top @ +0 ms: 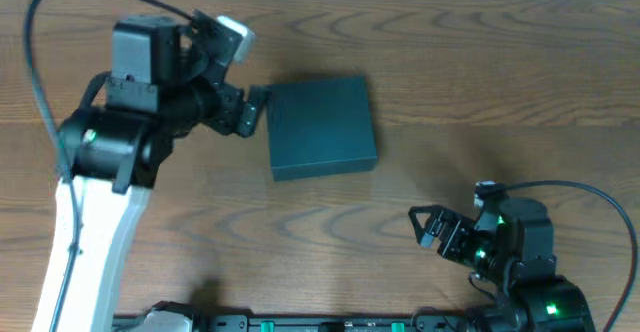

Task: Pack container

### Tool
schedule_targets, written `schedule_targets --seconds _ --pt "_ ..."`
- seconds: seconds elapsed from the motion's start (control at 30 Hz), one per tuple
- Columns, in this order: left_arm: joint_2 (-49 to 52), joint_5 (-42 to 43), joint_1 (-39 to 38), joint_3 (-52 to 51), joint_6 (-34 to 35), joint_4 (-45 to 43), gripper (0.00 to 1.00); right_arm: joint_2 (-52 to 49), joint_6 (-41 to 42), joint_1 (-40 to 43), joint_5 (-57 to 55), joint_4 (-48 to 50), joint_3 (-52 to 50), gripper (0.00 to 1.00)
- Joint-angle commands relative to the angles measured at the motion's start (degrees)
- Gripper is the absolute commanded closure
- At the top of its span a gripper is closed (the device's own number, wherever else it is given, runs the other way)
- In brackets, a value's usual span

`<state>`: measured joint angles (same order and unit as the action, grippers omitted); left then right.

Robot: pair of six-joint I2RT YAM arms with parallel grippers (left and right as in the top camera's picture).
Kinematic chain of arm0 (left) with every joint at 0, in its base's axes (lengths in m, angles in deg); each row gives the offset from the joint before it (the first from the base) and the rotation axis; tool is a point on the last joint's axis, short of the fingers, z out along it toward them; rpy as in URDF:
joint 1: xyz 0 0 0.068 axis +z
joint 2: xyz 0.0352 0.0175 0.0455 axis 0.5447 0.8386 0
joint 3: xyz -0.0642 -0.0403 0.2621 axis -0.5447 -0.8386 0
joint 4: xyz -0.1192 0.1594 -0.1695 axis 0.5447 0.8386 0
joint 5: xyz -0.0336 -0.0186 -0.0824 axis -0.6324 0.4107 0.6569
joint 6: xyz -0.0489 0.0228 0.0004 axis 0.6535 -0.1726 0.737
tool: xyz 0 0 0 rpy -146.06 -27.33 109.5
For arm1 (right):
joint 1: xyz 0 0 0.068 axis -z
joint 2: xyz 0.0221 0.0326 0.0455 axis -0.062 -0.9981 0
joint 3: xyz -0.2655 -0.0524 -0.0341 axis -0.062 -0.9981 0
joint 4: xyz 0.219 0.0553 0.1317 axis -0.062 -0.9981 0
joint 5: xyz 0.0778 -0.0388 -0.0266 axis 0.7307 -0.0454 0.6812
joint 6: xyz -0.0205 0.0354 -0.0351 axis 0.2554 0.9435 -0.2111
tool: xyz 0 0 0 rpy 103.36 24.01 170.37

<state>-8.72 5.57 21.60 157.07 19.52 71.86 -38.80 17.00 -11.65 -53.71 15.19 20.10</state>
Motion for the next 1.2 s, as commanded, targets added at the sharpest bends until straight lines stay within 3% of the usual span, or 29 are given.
schedule_targets --seconds 0.0,0.37,0.63,0.83,1.17 --pt "-8.35 -13.33 1.38 -2.95 5.16 -0.04 0.05 0.20 -0.44 0.48 -0.02 -1.73 0.57 0.01" --pt "-41.24 -10.73 15.30 -42.25 6.97 -16.37 0.05 0.20 -0.46 0.48 -0.02 -2.56 0.57 0.01" --pt "-62.18 -10.93 18.16 -67.69 9.14 -27.65 0.05 0.20 -0.44 0.46 -0.02 -2.56 0.57 0.01" --pt "-68.98 -10.86 18.12 -76.61 13.97 -31.69 0.05 0.20 -0.44 0.48 -0.02 -2.56 0.57 0.01" --pt "-74.16 -10.23 18.12 -82.88 13.88 -32.61 0.05 0.20 -0.44 0.48 -0.02 -2.56 0.57 0.01"
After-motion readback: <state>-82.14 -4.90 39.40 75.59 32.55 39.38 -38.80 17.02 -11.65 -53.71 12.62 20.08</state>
